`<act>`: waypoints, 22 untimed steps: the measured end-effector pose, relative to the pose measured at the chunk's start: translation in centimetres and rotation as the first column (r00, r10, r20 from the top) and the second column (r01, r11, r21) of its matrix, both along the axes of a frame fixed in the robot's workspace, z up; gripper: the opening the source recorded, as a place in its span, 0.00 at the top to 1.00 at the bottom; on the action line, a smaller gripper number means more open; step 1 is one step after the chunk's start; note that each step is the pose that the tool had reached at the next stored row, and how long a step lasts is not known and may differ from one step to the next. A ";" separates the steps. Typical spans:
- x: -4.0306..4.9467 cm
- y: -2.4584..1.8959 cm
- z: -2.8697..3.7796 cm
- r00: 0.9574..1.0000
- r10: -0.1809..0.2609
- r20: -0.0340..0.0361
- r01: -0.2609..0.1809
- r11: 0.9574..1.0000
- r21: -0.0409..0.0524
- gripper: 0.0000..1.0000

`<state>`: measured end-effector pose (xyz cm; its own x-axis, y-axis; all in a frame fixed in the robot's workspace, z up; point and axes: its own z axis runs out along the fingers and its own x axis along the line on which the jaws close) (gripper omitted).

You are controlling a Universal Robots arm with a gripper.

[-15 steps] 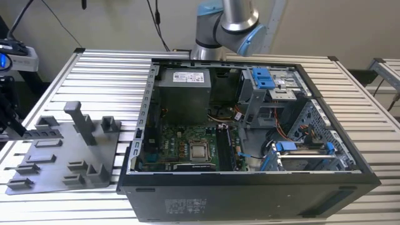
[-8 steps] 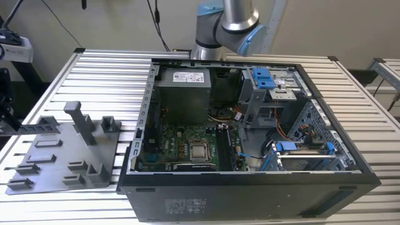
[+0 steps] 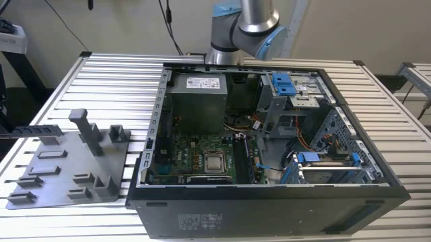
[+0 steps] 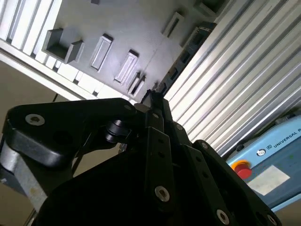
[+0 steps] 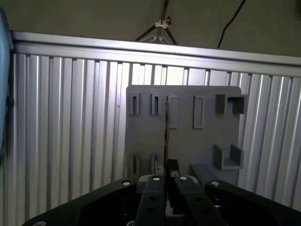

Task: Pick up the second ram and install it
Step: 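Pick up the second ram and move it above second insertion slot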

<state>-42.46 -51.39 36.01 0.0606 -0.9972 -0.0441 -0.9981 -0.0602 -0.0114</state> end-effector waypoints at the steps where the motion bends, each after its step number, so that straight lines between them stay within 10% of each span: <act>1: 0.00 0.00 0.22 1.000 0.000 0.000 0.000 1.000 0.000 0.86; 17: -0.02 0.00 4.00 1.000 0.000 0.000 0.000 1.000 0.000 0.86; 22: -0.02 0.00 4.07 1.000 0.000 0.000 0.000 1.000 0.000 0.86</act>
<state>-42.48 -51.40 40.08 0.0605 -0.9972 -0.0442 -0.9981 -0.0600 -0.0114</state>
